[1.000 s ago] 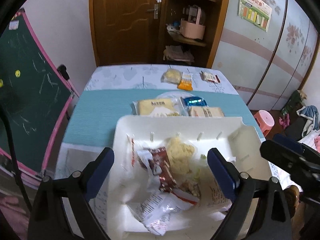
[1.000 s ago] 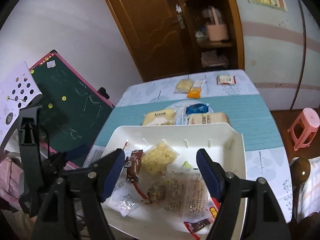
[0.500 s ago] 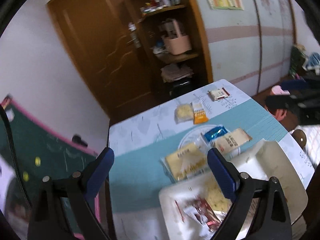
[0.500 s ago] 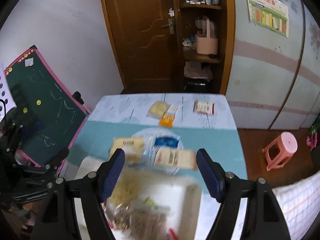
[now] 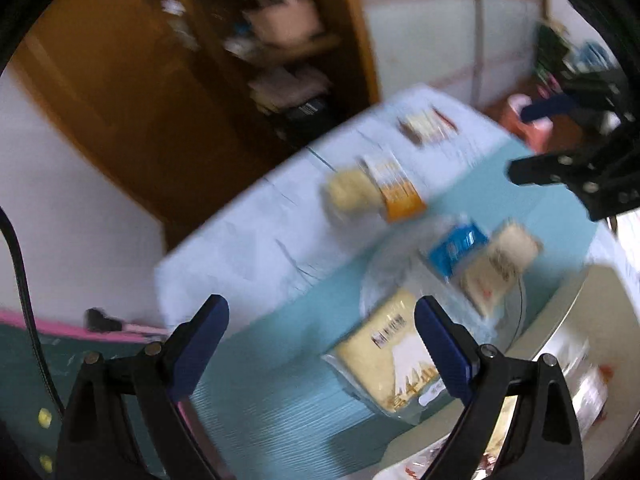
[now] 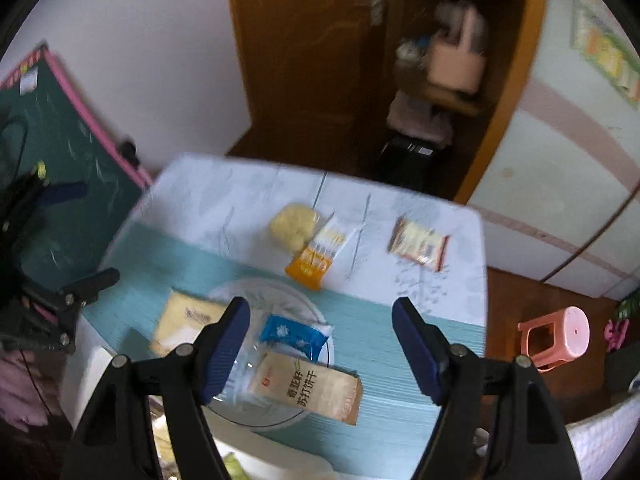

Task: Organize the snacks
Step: 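Move both grippers back toward the snacks on the round plate, then grasp the yellow Calleton bread bag with the left gripper while the right grasps the blue wrapper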

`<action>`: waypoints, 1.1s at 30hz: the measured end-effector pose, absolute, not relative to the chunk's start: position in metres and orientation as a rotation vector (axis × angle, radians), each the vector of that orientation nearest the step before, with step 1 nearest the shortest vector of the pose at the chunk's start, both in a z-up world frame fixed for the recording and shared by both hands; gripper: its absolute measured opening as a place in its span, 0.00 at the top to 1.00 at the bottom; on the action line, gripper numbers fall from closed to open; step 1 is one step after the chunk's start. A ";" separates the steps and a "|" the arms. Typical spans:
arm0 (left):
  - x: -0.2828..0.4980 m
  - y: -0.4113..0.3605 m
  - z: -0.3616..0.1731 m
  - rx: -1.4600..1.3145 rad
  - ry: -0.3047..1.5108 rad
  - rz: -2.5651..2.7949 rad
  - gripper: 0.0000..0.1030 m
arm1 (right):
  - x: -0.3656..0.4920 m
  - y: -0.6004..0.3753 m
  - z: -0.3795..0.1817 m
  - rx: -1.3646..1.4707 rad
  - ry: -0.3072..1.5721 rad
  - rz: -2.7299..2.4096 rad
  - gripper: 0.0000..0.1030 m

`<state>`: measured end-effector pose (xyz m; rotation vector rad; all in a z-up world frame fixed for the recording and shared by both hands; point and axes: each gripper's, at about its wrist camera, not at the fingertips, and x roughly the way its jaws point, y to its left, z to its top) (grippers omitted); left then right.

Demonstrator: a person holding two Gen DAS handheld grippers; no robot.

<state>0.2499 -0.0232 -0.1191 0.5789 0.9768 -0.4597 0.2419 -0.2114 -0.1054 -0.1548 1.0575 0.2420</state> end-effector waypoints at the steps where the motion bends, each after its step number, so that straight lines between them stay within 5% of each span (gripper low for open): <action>1: 0.252 -0.026 -0.135 0.608 1.006 -0.497 0.09 | 0.247 -0.205 -0.124 -0.184 1.090 0.259 0.33; 11: 0.261 -0.037 -0.216 0.654 1.203 -0.701 0.09 | 0.278 -0.176 -0.227 -0.328 1.303 0.350 0.40; 24: 0.268 -0.042 -0.245 0.665 1.391 -0.866 0.09 | 0.300 -0.169 -0.249 -0.285 1.399 0.439 0.39; 28: 0.271 -0.051 -0.253 0.688 1.418 -0.887 0.00 | 0.298 -0.173 -0.248 -0.310 1.429 0.458 0.39; 33: 0.280 -0.056 -0.266 0.656 1.483 -0.930 0.00 | 0.297 -0.181 -0.248 -0.277 1.463 0.460 0.39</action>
